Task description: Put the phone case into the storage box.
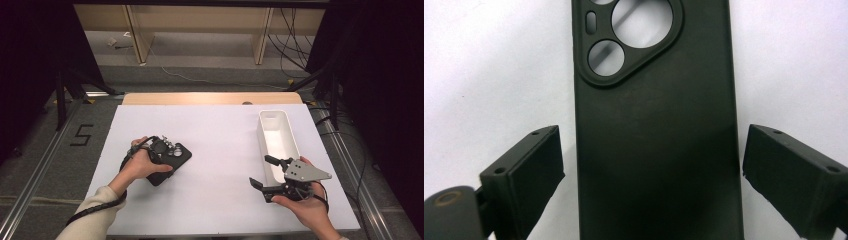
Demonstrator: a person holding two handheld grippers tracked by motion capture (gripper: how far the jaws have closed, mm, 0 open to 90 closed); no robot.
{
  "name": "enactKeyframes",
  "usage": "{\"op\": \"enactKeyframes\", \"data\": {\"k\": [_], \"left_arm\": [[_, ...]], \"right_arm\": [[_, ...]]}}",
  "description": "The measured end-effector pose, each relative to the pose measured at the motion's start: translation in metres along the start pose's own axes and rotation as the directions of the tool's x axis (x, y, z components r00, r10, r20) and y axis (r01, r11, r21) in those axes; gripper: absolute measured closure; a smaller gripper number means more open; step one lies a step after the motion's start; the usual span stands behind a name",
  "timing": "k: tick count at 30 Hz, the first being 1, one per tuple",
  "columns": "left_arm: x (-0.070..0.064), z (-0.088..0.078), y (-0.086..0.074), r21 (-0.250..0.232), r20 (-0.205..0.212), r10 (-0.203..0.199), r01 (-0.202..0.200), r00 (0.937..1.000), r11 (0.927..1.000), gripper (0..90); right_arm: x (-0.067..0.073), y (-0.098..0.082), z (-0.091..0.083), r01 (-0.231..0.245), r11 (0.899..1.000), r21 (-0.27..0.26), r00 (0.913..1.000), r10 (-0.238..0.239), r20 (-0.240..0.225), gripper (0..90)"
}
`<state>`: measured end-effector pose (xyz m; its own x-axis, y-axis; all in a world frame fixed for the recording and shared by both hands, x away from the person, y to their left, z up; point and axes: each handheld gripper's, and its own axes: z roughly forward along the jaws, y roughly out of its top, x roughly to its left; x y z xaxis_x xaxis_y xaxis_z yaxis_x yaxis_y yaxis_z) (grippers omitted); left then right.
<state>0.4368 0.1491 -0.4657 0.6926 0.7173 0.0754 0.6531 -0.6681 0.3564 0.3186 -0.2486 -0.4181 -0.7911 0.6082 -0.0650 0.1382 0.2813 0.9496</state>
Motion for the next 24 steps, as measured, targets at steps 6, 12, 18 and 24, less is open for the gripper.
{"op": "enactKeyframes", "data": {"k": [6, 12, 18, 24], "left_arm": [[0.0003, 0.0018, 0.0007, 0.005, 0.004, -0.004, 0.004, 1.0, 1.0, 8.6], [0.0, 0.004, 0.0008, 0.008, 0.002, -0.01, 0.01, 0.9999, 0.9999, 7.8], [0.0012, 0.0055, 0.0005, 0.017, 0.008, -0.007, 0.006, 0.9999, 0.9998, 7.8], [0.0025, 0.0073, 0.0004, 0.022, 0.019, -0.016, 0.016, 0.9997, 0.9996, 7.5]], "right_arm": [[0.0006, 0.0001, 0.0, 0.0, 1.0, 0.004, 1.0, 0.0, 0.0, 16.4], [0.001, 0.0, 0.0003, -0.001, 1.0, 0.006, 1.0, 0.001, -0.003, 16.3], [0.0011, -0.0002, 0.0008, -0.002, 1.0, 0.008, 1.0, 0.002, -0.004, 16.4], [0.0013, -0.0002, 0.0009, -0.001, 1.0, 0.008, 1.0, 0.001, -0.005, 16.3]]}}
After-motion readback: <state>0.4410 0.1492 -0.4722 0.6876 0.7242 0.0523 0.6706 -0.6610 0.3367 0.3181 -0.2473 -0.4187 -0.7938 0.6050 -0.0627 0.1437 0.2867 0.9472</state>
